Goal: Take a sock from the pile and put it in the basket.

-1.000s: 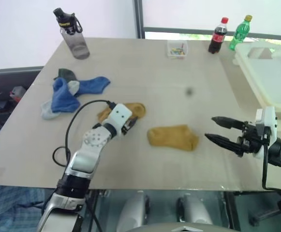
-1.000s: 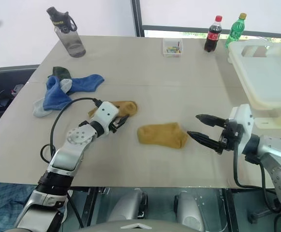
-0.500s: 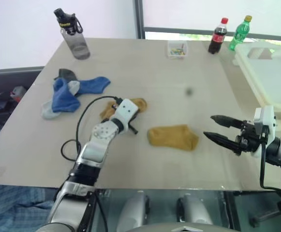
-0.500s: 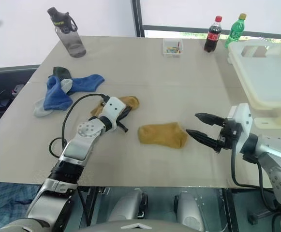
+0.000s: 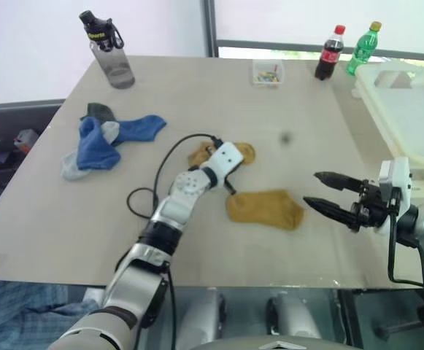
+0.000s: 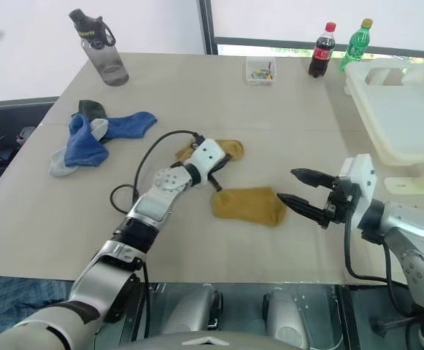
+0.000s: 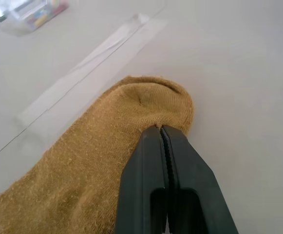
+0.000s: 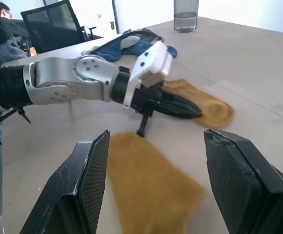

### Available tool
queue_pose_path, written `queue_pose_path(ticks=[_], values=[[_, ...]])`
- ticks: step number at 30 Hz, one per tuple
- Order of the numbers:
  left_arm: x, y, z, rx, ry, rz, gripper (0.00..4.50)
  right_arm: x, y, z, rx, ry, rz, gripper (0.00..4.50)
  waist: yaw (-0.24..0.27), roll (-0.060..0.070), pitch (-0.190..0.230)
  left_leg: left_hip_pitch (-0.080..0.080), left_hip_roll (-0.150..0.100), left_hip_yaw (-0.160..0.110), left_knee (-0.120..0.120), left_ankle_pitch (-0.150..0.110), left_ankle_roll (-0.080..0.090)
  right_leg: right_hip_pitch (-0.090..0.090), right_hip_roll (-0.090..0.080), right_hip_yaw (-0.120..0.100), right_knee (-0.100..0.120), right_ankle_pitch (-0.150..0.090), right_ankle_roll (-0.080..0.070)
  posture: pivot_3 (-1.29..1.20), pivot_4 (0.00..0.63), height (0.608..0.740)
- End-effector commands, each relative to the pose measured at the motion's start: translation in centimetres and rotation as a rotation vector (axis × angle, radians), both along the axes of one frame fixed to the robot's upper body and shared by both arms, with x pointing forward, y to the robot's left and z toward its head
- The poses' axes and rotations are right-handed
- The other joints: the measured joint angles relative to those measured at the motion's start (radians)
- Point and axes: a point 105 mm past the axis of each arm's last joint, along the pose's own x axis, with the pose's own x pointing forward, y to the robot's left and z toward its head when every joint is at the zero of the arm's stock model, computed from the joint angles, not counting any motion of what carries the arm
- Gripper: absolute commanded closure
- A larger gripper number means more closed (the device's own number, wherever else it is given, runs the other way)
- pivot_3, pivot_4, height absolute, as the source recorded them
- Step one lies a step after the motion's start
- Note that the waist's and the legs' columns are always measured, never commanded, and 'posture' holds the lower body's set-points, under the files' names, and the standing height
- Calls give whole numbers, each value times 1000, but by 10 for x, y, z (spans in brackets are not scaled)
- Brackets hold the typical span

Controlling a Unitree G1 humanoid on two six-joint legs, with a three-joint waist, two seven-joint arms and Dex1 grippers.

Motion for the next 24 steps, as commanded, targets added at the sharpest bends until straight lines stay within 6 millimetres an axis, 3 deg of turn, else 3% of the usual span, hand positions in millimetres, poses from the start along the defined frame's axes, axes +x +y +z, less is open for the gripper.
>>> queue_pose_path(ticks=[1,3,6,11,14,17,21,24], values=[[-2,-20,32,-68,-66,-53,4447,-2,3,10,6,-54,13,1313,-1,0,0,0,0,0,0,0,0,0,0,0,0,0,0,0,150,740],[-6,-30,41,-117,-62,-76,4447,1,2,8,-8,-53,-4,1313,-4,0,0,0,0,0,0,0,0,0,0,0,0,0,0,0,150,740],[-16,-46,69,-302,-22,-108,4447,26,-14,-10,-139,-14,-164,1313,-4,0,0,0,0,1,0,0,0,0,0,0,0,0,0,0,150,740],[-31,-52,108,-555,35,-155,4447,40,-17,-10,-133,-31,-229,1313,-1,0,0,0,1,0,1,1,-2,0,1,1,0,0,0,0,150,740],[-36,-43,139,-826,127,-166,4447,43,-16,-10,-136,-39,-235,1313,-3,-1,0,-1,1,0,0,2,-4,0,1,1,0,0,0,0,150,740],[-28,-24,126,-814,163,-60,4447,44,-16,-7,-123,-50,-241,1313,-3,0,0,0,1,0,1,2,-4,0,0,1,0,0,0,0,150,740],[-19,15,83,-784,254,151,4447,43,-15,-4,-106,-64,-239,1313,-7,0,0,1,1,1,0,2,-4,0,2,2,1,0,0,0,150,740],[-24,51,37,-746,349,317,4447,41,-16,-3,-102,-64,-235,1313,-9,0,1,1,1,0,0,3,-4,0,2,2,0,0,0,0,150,740]])
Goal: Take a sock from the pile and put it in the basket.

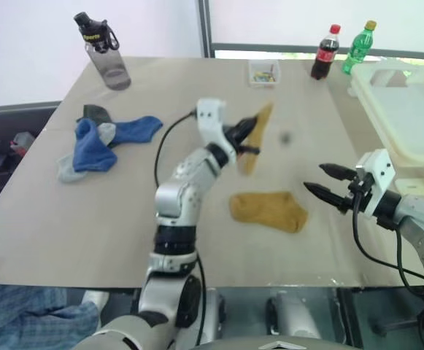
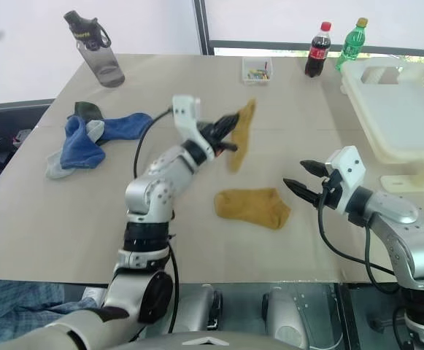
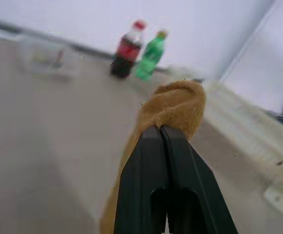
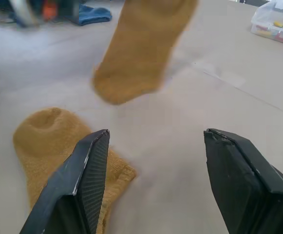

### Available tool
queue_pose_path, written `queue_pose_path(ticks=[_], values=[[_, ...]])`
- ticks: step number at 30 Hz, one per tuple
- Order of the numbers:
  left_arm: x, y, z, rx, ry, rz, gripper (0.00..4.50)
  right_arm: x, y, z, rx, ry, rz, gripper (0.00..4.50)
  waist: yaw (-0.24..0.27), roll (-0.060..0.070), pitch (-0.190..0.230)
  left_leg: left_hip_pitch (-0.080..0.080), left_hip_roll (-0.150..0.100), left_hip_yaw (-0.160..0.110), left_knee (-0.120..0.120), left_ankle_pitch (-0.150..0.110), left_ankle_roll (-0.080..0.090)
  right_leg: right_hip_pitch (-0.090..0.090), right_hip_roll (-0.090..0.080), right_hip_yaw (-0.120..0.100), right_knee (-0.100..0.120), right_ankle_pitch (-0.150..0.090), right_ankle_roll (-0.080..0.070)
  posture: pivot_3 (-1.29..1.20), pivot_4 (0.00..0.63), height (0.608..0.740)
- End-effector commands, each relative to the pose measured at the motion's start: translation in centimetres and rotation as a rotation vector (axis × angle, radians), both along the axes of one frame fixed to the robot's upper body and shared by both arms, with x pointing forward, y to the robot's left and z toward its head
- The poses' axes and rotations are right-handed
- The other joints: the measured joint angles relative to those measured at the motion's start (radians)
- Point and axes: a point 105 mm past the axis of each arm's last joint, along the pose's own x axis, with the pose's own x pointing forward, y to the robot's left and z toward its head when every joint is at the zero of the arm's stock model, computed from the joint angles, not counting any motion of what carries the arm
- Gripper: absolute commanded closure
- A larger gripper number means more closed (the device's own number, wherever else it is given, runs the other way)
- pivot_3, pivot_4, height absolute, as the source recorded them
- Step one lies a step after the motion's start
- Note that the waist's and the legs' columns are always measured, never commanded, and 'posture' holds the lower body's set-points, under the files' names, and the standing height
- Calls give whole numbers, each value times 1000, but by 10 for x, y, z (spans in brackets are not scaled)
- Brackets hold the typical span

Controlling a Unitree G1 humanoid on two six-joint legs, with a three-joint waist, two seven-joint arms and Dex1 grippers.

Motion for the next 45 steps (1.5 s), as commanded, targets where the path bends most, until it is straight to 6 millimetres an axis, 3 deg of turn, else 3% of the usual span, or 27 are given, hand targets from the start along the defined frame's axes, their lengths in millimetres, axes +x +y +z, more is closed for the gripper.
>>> queue_pose_path(ticks=[1,3,5,13,17,21,22,25,26,31,38,42,45], values=[[-8,33,-28,18,92,110,4447,-3,1,16,13,-71,16,1313,3,0,0,-1,0,0,0,0,0,0,0,0,0,0,0,0,150,740],[-15,50,-54,45,165,166,4447,-5,2,16,17,-70,33,1313,6,0,0,0,0,0,0,0,0,0,-1,0,0,0,0,0,150,740],[-19,59,-64,29,204,203,4447,-5,4,16,22,-71,44,1313,12,0,0,0,0,0,0,0,0,0,-1,0,0,0,0,0,150,740],[-29,90,-80,-204,312,383,4447,-10,8,18,34,-55,115,1313,2,0,0,1,0,-1,0,-1,2,1,-1,0,1,0,0,0,150,740],[-29,92,-80,-300,336,406,4447,-9,10,18,30,-55,126,1313,-1,1,-1,1,0,0,0,-1,2,1,-1,0,1,0,0,0,150,740],[-28,92,-78,-319,351,407,2582,-8,12,18,31,-56,137,1313,-5,2,-1,2,0,1,0,-2,4,1,-1,0,1,0,0,0,150,740],[-27,94,-76,-324,350,418,2434,-8,12,18,32,-56,139,1313,-5,2,-1,2,0,1,0,-2,4,1,-1,0,1,0,0,0,150,740],[-24,101,-65,-326,317,433,1202,-7,14,17,32,-57,142,1313,-7,2,-2,3,0,0,0,-2,4,2,-1,1,2,0,0,0,150,740],[-23,103,-61,-317,298,436,1202,-6,15,17,32,-58,143,1313,-11,2,-2,4,0,1,0,-2,4,2,0,1,2,0,0,0,150,740],[-23,107,-38,-172,194,393,1202,0,26,14,42,-62,138,1313,-21,1,-2,4,1,1,0,-2,4,1,1,2,3,0,0,0,150,740],[-49,89,-34,116,109,149,1202,24,46,10,41,-50,92,1313,-12,1,-1,1,-1,1,-1,0,-1,0,-1,1,0,0,0,0,150,740],[-36,122,-18,389,-9,231,1202,52,71,0,50,21,18,1313,-16,0,0,1,-1,0,-2,1,-1,-1,-1,1,1,0,0,0,150,740],[-26,134,-10,557,-91,269,1202,61,87,-12,46,56,-1,1313,-14,0,0,1,-1,0,-4,2,-3,-3,0,1,1,0,-1,0,150,740]])
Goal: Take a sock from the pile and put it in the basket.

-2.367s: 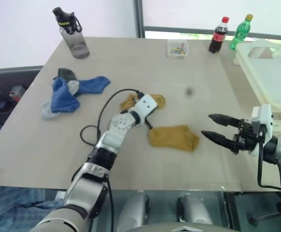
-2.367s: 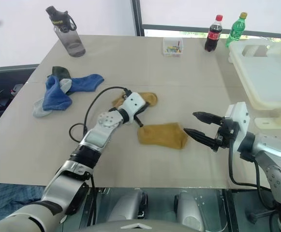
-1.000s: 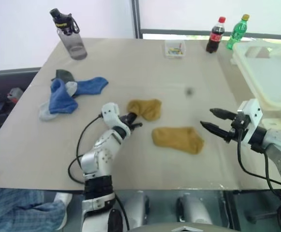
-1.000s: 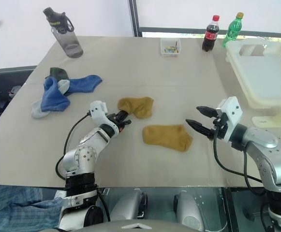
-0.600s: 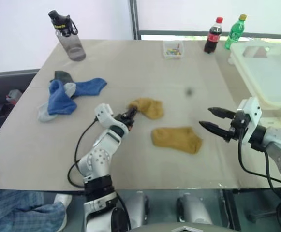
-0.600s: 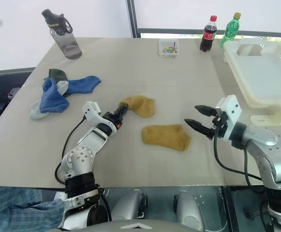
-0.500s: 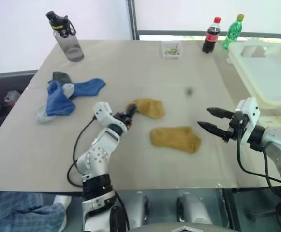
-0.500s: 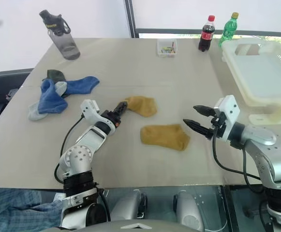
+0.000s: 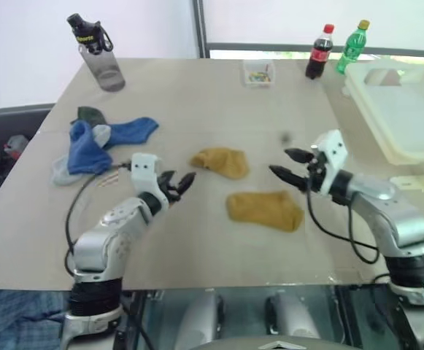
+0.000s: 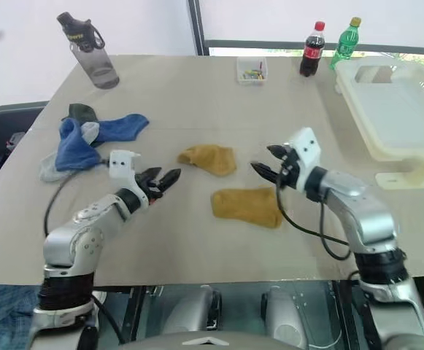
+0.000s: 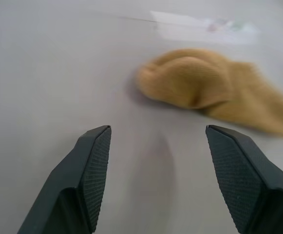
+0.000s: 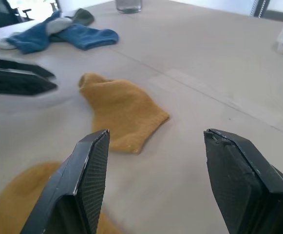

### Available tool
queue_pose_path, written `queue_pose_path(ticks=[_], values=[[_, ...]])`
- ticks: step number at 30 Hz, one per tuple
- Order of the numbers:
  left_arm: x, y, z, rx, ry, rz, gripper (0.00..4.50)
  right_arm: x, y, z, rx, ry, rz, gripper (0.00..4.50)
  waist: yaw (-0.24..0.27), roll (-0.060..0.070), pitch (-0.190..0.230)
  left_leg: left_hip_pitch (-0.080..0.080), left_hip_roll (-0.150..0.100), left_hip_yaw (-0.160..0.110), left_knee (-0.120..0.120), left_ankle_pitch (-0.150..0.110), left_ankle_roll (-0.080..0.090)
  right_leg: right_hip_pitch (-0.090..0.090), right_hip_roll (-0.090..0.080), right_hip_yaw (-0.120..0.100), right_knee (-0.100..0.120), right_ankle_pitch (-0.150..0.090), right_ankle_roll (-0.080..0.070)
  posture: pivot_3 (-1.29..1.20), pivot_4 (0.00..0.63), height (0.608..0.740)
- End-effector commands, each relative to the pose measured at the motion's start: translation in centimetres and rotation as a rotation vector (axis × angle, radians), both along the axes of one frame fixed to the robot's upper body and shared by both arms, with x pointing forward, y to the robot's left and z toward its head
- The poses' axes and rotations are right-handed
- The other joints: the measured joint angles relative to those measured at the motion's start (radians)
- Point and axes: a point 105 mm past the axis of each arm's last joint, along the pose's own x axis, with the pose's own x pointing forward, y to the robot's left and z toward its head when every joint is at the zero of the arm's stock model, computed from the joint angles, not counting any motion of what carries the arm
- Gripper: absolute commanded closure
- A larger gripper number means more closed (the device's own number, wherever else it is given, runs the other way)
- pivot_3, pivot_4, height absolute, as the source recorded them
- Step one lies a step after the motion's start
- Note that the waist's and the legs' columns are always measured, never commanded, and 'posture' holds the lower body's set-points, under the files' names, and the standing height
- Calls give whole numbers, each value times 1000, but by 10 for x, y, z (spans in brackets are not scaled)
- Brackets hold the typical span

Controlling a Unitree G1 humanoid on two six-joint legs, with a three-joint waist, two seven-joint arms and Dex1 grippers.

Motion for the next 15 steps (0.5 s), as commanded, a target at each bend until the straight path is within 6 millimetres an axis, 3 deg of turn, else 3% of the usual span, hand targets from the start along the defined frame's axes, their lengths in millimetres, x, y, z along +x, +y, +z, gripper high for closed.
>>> queue_pose_path(ticks=[1,6,12,15], values=[[9,4,15,115,-103,-3,1202,7,13,-8,-20,15,-24,1313,3,0,0,0,0,0,-1,0,0,0,0,0,0,0,0,0,150,740],[20,4,15,244,-150,-55,1202,19,27,-22,-53,40,-66,1313,2,0,0,-7,-3,2,-1,0,0,-6,-3,2,-2,0,0,0,150,740],[26,-11,6,294,-169,-141,1202,24,30,-37,-104,61,-91,1313,-2,0,0,-13,-2,3,-1,1,-1,-15,-1,2,2,0,0,0,150,740],[30,-17,4,295,-170,-167,1138,25,31,-39,-109,62,-87,2282,-4,0,0,-13,-2,3,0,1,-1,-16,-1,2,3,0,0,0,150,740]])
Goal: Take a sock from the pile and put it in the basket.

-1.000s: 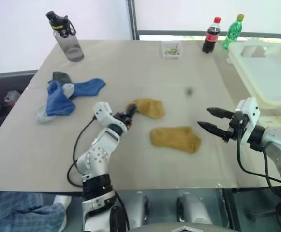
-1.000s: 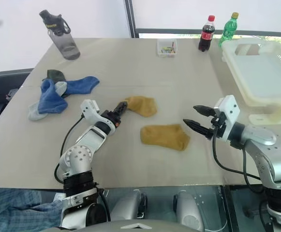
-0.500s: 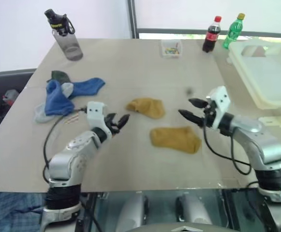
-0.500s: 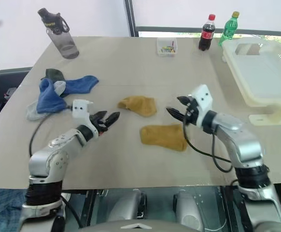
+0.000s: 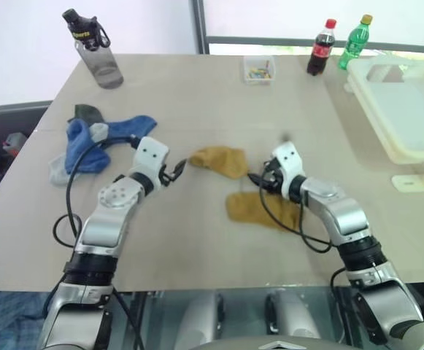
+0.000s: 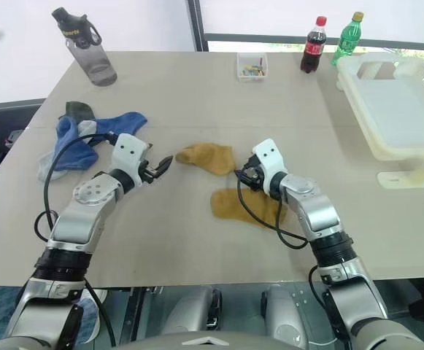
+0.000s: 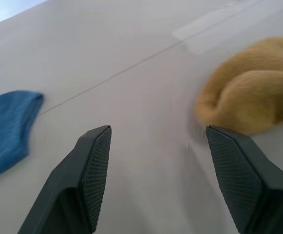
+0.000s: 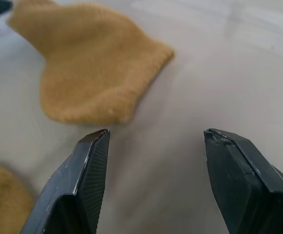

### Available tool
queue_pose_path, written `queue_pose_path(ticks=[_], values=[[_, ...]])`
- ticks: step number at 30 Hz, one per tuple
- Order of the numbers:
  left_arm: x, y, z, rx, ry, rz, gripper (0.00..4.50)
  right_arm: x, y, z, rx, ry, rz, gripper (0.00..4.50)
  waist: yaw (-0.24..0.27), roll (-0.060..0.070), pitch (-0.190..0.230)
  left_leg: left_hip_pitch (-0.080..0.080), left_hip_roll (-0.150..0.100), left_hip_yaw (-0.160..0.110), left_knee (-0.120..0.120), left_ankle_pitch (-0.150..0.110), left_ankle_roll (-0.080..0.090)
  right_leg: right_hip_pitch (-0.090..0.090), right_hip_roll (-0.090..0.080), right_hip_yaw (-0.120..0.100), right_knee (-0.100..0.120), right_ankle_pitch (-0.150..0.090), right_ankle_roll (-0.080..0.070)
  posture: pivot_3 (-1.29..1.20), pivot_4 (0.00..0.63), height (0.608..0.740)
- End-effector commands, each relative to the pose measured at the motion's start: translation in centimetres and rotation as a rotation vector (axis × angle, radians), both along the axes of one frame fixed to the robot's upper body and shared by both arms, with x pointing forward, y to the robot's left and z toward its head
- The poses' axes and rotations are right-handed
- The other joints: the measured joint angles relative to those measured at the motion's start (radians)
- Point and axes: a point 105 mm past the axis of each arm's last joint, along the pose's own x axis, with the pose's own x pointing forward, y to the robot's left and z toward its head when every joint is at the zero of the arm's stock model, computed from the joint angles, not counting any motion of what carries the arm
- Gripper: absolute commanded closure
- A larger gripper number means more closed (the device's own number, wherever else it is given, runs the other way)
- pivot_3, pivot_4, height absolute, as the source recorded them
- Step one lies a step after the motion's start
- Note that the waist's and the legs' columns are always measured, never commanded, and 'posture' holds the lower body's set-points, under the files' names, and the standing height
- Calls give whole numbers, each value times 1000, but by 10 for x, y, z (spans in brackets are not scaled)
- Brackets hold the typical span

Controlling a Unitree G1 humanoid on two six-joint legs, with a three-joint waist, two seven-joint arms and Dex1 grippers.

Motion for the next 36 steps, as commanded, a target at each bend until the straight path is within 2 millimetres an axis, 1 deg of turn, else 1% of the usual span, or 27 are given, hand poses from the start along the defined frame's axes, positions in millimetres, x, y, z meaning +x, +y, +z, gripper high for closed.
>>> queue_pose_path(ticks=[1,2,3,4,5,8,13,15,16,17,18,20,22,25,29,31,33,36], values=[[4,-10,9,23,-48,-50,1138,1,5,9,5,-39,19,2684,-1,0,0,0,0,0,0,0,0,0,0,0,0,0,0,0,150,740],[4,-11,8,30,-46,-55,1138,1,6,9,6,-40,21,3066,-1,0,0,0,0,0,0,0,0,0,0,0,1,0,0,0,150,740],[5,-11,7,34,-46,-58,1138,1,6,9,6,-40,22,3546,-1,0,0,0,0,0,0,0,0,0,0,0,1,0,0,0,150,740],[5,-12,7,36,-46,-59,1138,1,6,9,6,-41,23,4116,-2,0,0,0,0,0,0,0,0,0,0,0,1,0,0,0,150,740],[5,-12,7,36,-46,-61,1138,0,6,9,6,-40,26,4454,-2,0,0,0,0,0,0,0,0,-1,0,0,1,0,0,0,150,740],[5,-11,5,34,-43,-57,1138,-1,6,11,20,-36,25,4454,-2,0,0,0,0,0,1,0,0,-1,0,0,2,0,0,0,150,740],[3,-11,2,37,-36,-54,1138,-2,6,29,38,-84,55,4454,-2,0,0,0,0,0,2,0,0,-1,0,0,3,0,0,0,150,740],[2,-11,1,38,-33,-54,1138,-4,6,34,58,-82,72,3922,-1,0,0,-1,0,0,2,0,0,-1,0,0,3,0,0,0,150,740],[1,-11,0,41,-30,-54,1138,-4,5,39,63,-93,72,3441,-1,0,0,-1,0,0,2,0,0,-1,0,0,3,0,0,0,150,740],[1,-12,-1,42,-28,-55,1138,-3,3,44,71,-107,68,3143,-1,0,0,-1,0,0,2,0,0,-1,0,0,3,0,0,0,150,740],[1,-12,-1,42,-26,-56,1138,-3,2,49,78,-116,65,2697,-1,0,0,-1,0,0,2,0,0,-1,0,0,3,0,0,0,150,740],[1,-13,-2,42,-25,-57,1138,-4,2,55,103,-111,82,2697,-1,0,0,-1,0,0,2,0,0,-1,0,0,4,0,0,0,150,740],[0,-14,-2,40,-23,-59,1138,-9,9,58,165,-65,116,2697,-1,0,0,-1,0,0,3,0,0,-1,0,0,4,0,0,0,150,740],[0,-16,-4,38,-21,-63,1138,-10,20,48,169,-10,126,2697,-2,0,0,-1,0,0,3,0,0,-1,0,0,4,0,0,0,150,740],[-2,-17,-4,25,-18,-62,1138,-8,27,31,150,41,121,2697,-2,0,0,-1,0,0,3,0,0,-2,0,1,5,0,0,0,150,740],[-3,-18,-6,26,-14,-63,1138,-9,28,26,145,63,123,2697,-1,0,0,-1,0,0,3,0,0,-2,0,1,5,0,0,0,150,740],[-4,-18,-6,26,-12,-62,1138,-5,27,20,124,69,99,2697,-1,0,0,-1,0,0,3,0,0,-2,0,1,5,0,0,0,150,740],[-5,-18,-6,21,-12,-58,1138,-1,25,19,119,64,76,2697,-2,0,0,-1,0,0,3,0,0,-2,0,1,6,0,0,0,150,740]])
